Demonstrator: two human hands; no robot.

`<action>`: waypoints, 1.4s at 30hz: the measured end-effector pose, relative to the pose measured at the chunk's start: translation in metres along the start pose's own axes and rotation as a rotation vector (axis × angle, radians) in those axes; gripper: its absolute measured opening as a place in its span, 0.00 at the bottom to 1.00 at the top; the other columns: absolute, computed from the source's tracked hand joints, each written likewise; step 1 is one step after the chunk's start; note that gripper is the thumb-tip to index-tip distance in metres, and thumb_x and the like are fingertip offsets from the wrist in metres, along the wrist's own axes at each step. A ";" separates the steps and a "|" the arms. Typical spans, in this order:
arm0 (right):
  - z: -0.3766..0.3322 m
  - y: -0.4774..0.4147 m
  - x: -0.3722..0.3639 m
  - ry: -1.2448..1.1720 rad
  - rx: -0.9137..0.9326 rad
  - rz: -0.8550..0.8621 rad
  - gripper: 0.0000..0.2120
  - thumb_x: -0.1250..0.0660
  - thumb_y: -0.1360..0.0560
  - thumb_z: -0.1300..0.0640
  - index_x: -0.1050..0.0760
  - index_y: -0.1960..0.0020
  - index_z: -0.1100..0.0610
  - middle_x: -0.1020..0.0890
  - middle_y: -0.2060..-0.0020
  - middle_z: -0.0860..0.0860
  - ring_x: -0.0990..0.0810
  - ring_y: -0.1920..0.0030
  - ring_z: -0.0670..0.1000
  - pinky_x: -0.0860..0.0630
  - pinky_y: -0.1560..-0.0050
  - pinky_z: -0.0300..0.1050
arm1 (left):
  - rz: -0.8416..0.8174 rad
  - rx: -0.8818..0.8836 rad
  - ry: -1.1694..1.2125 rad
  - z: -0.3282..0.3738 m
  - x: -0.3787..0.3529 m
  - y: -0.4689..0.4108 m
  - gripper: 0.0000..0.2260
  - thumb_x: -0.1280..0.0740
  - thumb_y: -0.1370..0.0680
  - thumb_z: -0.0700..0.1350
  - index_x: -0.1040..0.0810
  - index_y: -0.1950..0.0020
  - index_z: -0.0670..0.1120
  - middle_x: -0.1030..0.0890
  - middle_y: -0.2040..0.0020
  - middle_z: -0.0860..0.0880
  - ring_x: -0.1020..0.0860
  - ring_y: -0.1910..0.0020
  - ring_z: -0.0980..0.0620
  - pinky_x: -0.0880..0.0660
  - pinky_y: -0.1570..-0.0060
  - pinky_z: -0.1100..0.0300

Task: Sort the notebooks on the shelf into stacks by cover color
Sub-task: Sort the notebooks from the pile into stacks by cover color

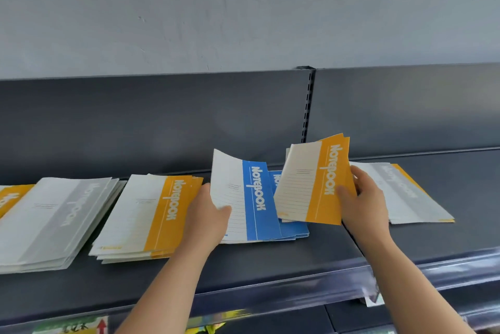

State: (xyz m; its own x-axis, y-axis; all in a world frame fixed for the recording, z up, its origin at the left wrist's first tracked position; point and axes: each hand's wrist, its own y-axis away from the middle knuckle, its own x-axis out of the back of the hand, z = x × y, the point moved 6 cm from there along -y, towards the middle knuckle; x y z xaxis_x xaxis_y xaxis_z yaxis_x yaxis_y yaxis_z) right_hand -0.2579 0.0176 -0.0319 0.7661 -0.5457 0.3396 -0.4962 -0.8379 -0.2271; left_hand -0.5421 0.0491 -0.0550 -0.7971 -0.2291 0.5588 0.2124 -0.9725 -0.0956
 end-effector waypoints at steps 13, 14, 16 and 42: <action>-0.024 -0.015 0.002 -0.116 0.085 -0.075 0.17 0.38 0.23 0.60 0.30 0.43 0.38 0.22 0.55 0.34 0.20 0.54 0.43 0.21 0.58 0.46 | 0.053 -0.096 -0.224 0.025 -0.014 0.000 0.21 0.41 0.19 0.51 0.37 0.26 0.48 0.35 0.27 0.50 0.36 0.30 0.51 0.33 0.36 0.59; -0.028 -0.012 -0.007 -0.151 0.090 -0.123 0.17 0.38 0.23 0.61 0.29 0.45 0.38 0.21 0.57 0.34 0.20 0.55 0.41 0.22 0.59 0.40 | 0.003 -0.111 -0.121 0.030 -0.014 0.004 0.21 0.43 0.18 0.51 0.38 0.25 0.49 0.34 0.27 0.51 0.35 0.30 0.52 0.33 0.37 0.60; -0.036 -0.003 -0.028 -0.219 0.084 -0.222 0.17 0.37 0.23 0.63 0.28 0.50 0.39 0.20 0.61 0.31 0.19 0.58 0.36 0.25 0.63 0.33 | -0.108 -0.116 0.048 0.036 -0.011 0.011 0.20 0.47 0.17 0.52 0.38 0.25 0.50 0.31 0.30 0.53 0.31 0.33 0.55 0.31 0.42 0.64; -0.101 0.119 -0.228 0.719 0.528 -0.551 0.14 0.45 0.20 0.46 0.28 0.41 0.52 0.23 0.45 0.49 0.25 0.46 0.50 0.32 0.40 0.44 | 0.299 0.003 -0.499 -0.089 0.149 0.012 0.16 0.40 0.19 0.44 0.31 0.31 0.47 0.28 0.35 0.48 0.31 0.37 0.48 0.29 0.40 0.57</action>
State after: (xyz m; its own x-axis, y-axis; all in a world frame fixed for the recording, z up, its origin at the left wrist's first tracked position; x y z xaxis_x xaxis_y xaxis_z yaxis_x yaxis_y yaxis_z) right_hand -0.5327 0.0414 -0.0440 0.3227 -0.1091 0.9402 0.2213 -0.9571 -0.1870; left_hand -0.7086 -0.0002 -0.0459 -0.3393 -0.4450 0.8288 0.3889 -0.8686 -0.3071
